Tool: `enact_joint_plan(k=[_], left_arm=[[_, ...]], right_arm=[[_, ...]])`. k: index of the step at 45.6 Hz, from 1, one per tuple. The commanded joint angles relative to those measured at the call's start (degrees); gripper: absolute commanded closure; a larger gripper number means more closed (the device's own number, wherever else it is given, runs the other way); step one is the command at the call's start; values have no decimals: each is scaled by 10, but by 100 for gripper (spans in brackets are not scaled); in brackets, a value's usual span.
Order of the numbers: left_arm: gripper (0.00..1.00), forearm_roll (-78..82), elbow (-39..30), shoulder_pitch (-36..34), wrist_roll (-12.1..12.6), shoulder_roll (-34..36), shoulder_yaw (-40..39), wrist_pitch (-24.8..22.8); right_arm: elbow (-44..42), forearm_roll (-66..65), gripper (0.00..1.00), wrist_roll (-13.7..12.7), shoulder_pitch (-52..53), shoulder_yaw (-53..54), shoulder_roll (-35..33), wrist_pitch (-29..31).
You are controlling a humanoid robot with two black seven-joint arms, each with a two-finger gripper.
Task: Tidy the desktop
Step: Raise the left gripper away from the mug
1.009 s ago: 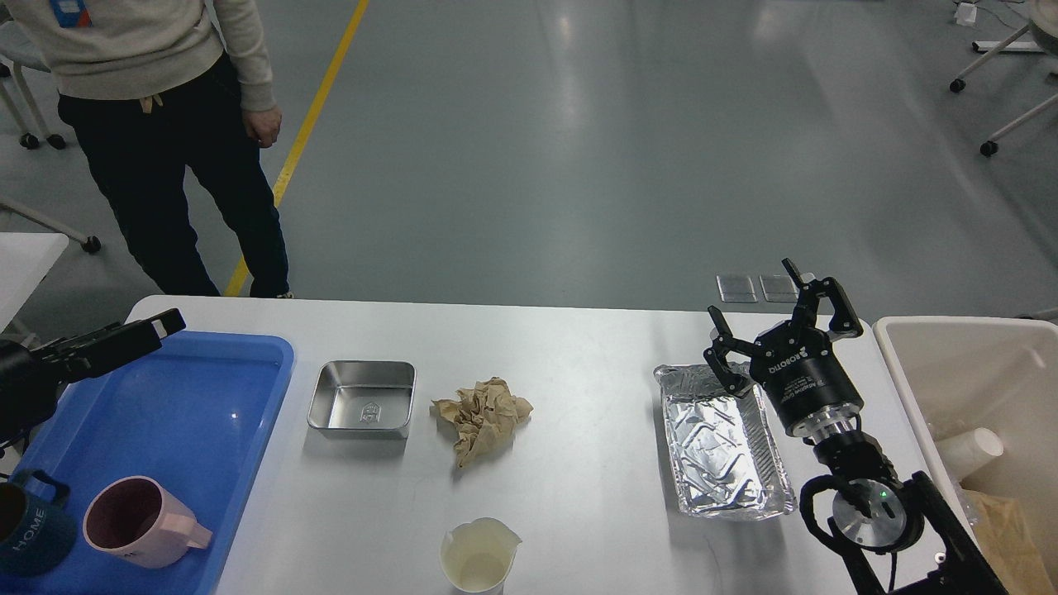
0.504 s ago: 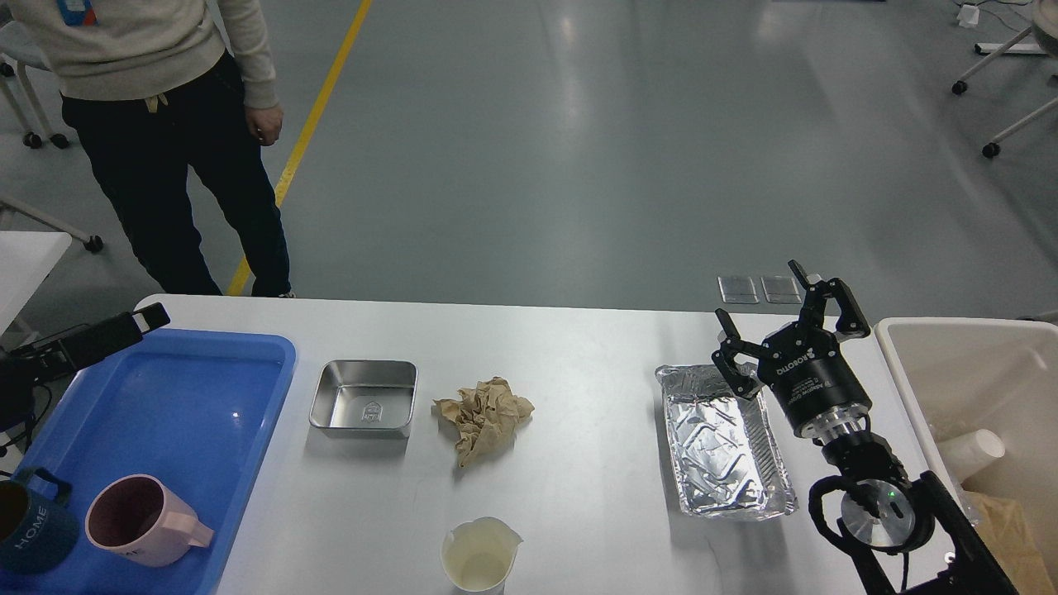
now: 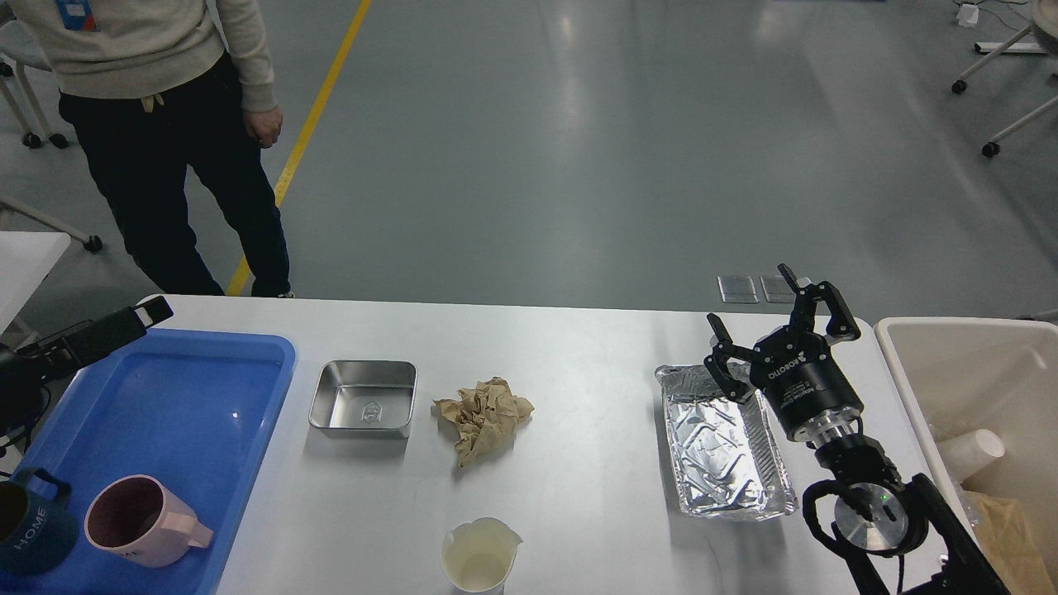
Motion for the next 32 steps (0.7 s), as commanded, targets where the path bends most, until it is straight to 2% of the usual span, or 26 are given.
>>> enact_joint_plan(k=[1,20,29,32], left_arm=[[4,0,1,0,1,0,1,0],[4,-1,0,0,5,-1,5,-1],[4,-3,0,1,40,6,8,-25],[4,-4,0,1,45,6,3,-31]], right_arm=[[0,0,0,0,0,-1,1,0],[3,0,0,0,-5,0,-1,0],[4,-1,0,0,-5,-1,3,0],[4,0,0,0,-5,-2,3,0]])
